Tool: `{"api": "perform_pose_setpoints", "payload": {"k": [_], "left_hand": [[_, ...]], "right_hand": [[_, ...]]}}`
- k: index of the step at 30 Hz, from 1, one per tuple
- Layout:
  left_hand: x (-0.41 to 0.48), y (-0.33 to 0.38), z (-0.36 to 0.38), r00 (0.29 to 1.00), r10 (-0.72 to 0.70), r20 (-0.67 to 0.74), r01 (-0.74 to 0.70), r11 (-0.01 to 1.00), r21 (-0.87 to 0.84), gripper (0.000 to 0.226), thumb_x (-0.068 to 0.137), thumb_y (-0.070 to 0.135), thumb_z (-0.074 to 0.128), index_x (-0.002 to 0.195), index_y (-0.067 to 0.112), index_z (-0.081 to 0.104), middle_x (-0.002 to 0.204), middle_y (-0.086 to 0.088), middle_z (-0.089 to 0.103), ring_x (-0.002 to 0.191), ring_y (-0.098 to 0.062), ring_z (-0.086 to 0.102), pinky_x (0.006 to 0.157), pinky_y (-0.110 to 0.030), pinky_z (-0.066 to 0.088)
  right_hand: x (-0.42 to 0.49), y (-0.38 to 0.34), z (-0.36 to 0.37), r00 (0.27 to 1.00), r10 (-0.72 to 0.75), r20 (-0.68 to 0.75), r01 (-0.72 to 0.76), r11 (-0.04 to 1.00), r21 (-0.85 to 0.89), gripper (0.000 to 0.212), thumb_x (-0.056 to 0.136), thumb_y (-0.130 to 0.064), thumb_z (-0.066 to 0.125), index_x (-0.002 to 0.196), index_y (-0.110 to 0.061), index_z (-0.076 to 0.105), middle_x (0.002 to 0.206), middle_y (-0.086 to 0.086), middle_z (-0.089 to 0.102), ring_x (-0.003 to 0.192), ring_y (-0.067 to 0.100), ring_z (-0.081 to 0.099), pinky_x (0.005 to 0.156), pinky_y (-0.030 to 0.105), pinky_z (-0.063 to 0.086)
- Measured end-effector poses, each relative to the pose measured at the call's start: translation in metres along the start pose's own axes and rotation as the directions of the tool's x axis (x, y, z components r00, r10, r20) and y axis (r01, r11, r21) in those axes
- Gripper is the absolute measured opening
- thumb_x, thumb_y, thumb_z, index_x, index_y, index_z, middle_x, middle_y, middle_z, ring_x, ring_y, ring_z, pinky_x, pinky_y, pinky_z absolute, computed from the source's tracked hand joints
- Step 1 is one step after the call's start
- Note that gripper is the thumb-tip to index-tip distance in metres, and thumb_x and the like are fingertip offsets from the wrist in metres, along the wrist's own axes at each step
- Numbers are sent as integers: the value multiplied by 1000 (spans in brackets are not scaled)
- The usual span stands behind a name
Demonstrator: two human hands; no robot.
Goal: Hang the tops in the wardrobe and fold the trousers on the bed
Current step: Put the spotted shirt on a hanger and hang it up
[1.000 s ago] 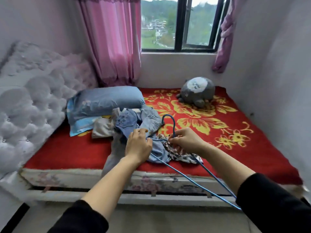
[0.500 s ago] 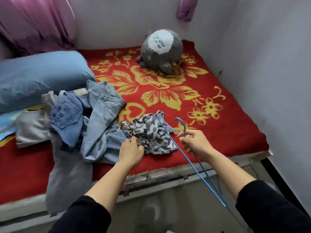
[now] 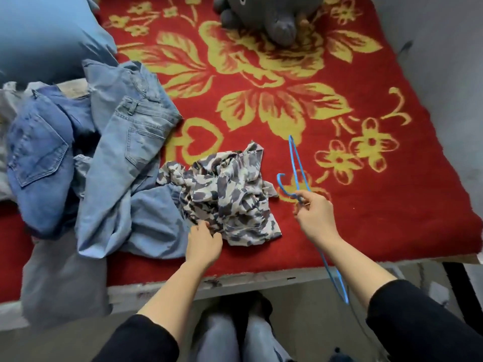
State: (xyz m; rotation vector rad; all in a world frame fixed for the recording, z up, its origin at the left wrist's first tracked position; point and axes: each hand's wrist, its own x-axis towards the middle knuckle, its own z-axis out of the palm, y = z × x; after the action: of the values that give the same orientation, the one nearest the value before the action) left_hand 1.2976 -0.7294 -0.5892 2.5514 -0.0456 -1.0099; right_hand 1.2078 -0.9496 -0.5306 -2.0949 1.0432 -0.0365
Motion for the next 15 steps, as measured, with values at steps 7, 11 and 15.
{"api": "perform_pose_setpoints", "payload": {"k": [7, 11, 15], "left_hand": [[74, -22, 4, 978, -121, -171, 86, 976, -199, 50, 89, 17, 50, 135, 0, 36, 133, -24, 45, 122, -39, 41, 98, -43, 36], [109, -25, 4, 972, -163, -169, 110, 952, -286, 43, 84, 10, 54, 127, 6, 47, 120, -19, 60, 110, -39, 53, 89, -39, 42], [118, -28, 4, 995, -94, -32, 75, 919, -387, 8, 79, 10, 57, 75, 8, 63, 70, -14, 62, 74, -23, 55, 67, -32, 40]], "right_hand": [[40, 10, 80, 981, 59, 186, -62, 998, 11, 27, 80, 4, 55, 97, -13, 67, 81, 0, 63, 74, 19, 53, 65, 23, 31], [44, 4, 127, 923, 161, 350, -206, 974, 94, 56, 75, -25, 77, 123, -28, 48, 79, -3, 60, 75, 16, 56, 70, 30, 41], [46, 7, 164, 900, 203, 387, -168, 978, -122, 28, 77, -31, 72, 97, -20, 56, 98, 4, 64, 97, 27, 60, 74, 33, 43]]}}
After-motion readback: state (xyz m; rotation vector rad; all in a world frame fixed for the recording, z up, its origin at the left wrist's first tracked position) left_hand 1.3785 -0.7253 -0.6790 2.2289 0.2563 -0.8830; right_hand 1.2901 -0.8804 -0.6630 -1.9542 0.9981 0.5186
